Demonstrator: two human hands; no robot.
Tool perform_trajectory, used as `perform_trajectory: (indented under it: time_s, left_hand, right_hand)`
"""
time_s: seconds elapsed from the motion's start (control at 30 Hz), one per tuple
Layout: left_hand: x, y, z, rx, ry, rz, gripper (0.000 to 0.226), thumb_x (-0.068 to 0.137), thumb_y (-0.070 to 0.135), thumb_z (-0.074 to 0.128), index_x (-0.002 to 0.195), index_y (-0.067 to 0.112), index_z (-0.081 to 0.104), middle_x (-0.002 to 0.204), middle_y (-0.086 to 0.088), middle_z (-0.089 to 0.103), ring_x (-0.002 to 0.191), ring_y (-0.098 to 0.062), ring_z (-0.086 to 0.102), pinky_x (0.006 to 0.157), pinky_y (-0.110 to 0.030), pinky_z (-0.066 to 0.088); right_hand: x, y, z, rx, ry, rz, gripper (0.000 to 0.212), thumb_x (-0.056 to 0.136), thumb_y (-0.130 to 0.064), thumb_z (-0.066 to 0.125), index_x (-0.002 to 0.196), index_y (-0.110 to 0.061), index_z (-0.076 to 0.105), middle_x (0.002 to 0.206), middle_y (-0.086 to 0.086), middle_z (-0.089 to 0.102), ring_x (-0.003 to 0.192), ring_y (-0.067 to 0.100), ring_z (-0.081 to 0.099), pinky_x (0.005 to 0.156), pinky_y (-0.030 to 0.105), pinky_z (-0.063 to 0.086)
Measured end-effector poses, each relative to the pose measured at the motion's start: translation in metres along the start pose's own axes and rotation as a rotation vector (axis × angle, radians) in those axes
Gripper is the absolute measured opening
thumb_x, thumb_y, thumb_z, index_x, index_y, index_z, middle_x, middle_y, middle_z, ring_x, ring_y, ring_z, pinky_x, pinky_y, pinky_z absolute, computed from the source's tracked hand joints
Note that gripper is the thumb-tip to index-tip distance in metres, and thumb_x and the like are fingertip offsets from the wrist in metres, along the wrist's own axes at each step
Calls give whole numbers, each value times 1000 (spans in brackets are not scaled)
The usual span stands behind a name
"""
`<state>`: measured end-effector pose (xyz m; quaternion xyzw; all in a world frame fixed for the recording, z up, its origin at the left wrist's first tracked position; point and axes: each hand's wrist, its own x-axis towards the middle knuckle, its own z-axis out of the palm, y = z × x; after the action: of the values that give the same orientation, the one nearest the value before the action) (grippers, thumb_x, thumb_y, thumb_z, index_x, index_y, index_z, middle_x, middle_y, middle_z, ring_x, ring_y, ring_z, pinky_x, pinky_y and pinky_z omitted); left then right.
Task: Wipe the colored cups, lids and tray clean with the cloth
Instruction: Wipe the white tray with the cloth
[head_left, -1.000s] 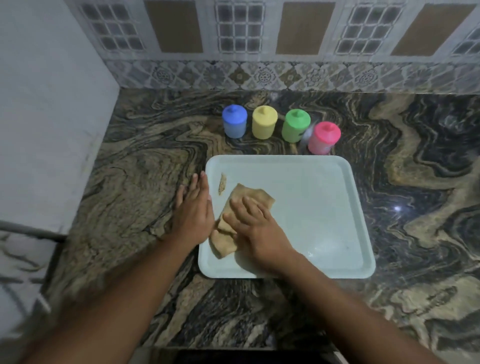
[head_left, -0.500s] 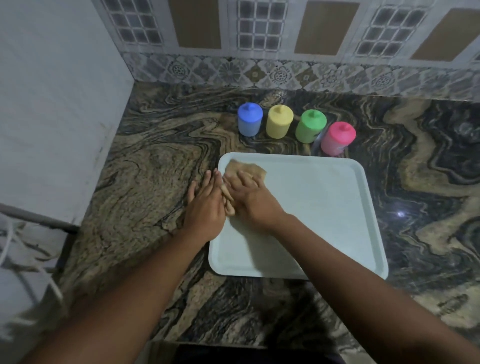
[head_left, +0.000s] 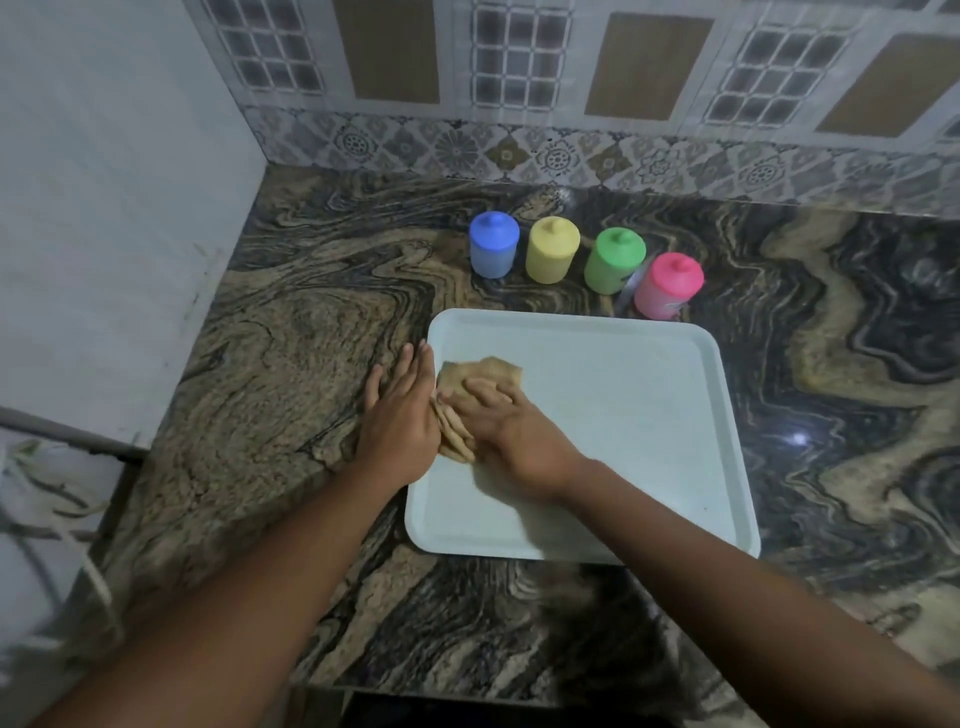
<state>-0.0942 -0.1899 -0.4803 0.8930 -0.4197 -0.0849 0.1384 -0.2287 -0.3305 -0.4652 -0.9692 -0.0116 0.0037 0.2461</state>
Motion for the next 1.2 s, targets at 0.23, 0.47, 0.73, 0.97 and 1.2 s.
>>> perform_trajectory:
  time_s: [0.23, 0.47, 0.73, 0.97, 1.2]
  left_hand:
    - [0, 3, 0, 8, 13, -10, 59, 101, 27, 14, 158, 13, 7, 165, 1, 15, 154, -14, 4, 123, -47, 2]
    - [-1, 3, -1, -49, 43, -9, 63, 96, 23, 22, 157, 8, 15, 163, -7, 24, 153, -13, 10, 123, -44, 2]
    - [3, 8, 2, 28, -4, -18, 61, 102, 20, 28, 158, 14, 4, 165, 2, 16, 154, -16, 2, 122, -49, 1]
    - [3, 3, -2, 0, 13, -66, 61, 101, 12, 33, 157, 10, 11, 166, -3, 15, 154, -14, 6, 124, -43, 3]
    - [4, 6, -1, 21, 42, -84, 61, 100, 10, 31, 158, 10, 9, 165, -4, 18, 153, -18, 10, 124, -44, 5]
  right_hand:
    - [-29, 52, -22, 60, 132, 225, 74, 95, -12, 59, 156, 4, 21, 164, 22, 18, 154, 35, 12, 125, 53, 15]
    - [25, 11, 3, 35, 15, 117, 61, 92, -13, 54, 152, -9, 39, 160, 13, 35, 151, 34, 24, 124, 50, 13]
    - [-16, 33, -11, 25, 32, -7, 61, 87, -12, 53, 148, -10, 48, 155, 9, 45, 149, 28, 32, 124, 45, 22]
    - [19, 0, 2, 43, 82, 195, 64, 93, -12, 54, 154, -17, 39, 163, 7, 31, 153, 32, 20, 124, 47, 10]
    - [-137, 24, -12, 32, 29, 249, 69, 84, -22, 51, 152, -23, 41, 162, 6, 31, 152, 29, 24, 122, 51, 22]
